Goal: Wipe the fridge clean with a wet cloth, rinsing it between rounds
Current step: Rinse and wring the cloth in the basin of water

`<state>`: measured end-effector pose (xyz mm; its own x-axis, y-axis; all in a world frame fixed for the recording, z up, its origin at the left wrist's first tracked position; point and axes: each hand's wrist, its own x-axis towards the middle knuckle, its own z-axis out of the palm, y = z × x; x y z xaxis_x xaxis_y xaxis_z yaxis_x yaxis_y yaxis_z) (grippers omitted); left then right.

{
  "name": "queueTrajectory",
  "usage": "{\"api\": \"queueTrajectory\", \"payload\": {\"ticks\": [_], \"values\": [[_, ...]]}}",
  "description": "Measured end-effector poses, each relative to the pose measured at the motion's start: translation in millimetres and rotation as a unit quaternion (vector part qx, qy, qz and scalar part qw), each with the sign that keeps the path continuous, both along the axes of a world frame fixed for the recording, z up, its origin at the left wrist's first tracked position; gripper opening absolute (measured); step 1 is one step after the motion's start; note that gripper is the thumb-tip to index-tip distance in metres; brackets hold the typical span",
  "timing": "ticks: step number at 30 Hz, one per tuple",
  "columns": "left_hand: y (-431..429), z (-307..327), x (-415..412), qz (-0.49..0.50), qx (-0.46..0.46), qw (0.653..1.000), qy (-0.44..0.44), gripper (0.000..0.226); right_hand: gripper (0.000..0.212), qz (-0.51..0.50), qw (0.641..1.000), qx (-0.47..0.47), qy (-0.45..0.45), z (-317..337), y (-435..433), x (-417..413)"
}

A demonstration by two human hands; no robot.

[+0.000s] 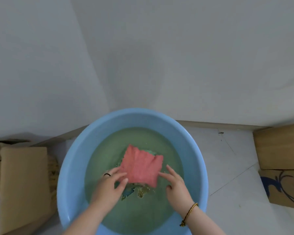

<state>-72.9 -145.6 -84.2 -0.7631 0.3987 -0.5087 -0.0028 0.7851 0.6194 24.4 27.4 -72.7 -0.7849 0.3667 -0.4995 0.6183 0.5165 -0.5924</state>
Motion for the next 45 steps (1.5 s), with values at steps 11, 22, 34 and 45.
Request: {"api": "queueTrajectory", "payload": {"ticks": [11,22,34,45], "values": [[50.1,-48.0,-20.4,0.006,-0.111,0.993,0.036,0.066,0.089,0.2,0.961,0.185,0.039,-63.1,-48.5,-31.7],[35.2,-58.9,-28.5,0.154,-0.068,0.979,-0.116,0.076,0.022,-0.286,0.955,0.002,0.077,-63.6,-54.9,-40.4],[9.0,-46.1,-34.8,0.327,0.14,0.878,-0.319,0.026,0.019,-0.356,0.873,-0.268,-0.197,-66.6,-53.0,-71.2],[32.7,-10.5,-14.2,0.417,0.222,0.808,-0.353,0.049,0.038,-0.289,0.93,-0.225,0.04,-11.0,-102.5,-63.6]]}}
